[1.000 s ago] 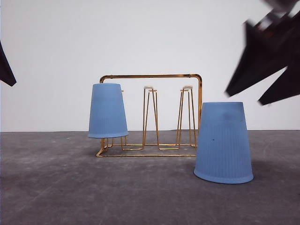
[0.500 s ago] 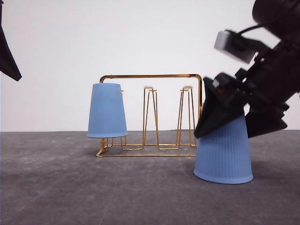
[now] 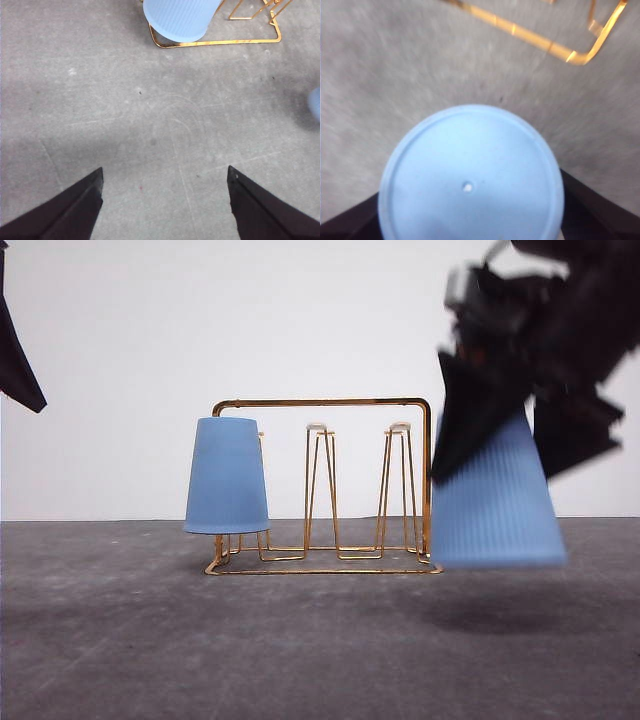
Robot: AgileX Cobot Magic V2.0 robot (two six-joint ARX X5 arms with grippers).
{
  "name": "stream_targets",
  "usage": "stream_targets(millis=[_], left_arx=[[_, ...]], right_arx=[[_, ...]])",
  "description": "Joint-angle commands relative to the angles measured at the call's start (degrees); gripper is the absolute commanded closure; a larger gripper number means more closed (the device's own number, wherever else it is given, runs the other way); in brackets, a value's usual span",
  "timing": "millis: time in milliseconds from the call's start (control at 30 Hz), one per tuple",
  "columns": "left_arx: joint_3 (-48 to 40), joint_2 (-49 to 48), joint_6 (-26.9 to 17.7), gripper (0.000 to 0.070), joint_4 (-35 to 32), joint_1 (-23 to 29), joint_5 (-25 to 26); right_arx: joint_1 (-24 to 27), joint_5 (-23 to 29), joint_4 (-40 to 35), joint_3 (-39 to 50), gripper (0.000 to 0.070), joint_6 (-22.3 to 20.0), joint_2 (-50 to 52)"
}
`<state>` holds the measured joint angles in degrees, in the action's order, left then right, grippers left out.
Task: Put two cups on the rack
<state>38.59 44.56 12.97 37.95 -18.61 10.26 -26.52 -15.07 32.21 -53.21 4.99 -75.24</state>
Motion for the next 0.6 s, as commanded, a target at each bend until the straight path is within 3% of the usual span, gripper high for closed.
stream_targets(millis=[0,100,267,567], left_arx=[[0.5,0.3,0.1,0.0241,-0.3,-0.1,-0.2],[0.5,0.3,0.2,0.0241,-0.4,-0.1,-0.2],[0.5,0.3,0.2,0.0241,-0.8,-0.1,-0.2],[0.5,0.3,0.2,0.0241,-0.8,-0.1,-0.2]], right_arx=[[-0.3,0.5,3.2,-4.5,0.0378,0.4,-0.3],[-0.3,1.2,6.2,-10.7,0.0378,-0.2,-0.4],[-0.3,3.9,5.0,-18.1,0.0378,-2.3,-1.3],[0.9,6.1,-6.3,-21.4,0.0377,-3.0,-8.3]])
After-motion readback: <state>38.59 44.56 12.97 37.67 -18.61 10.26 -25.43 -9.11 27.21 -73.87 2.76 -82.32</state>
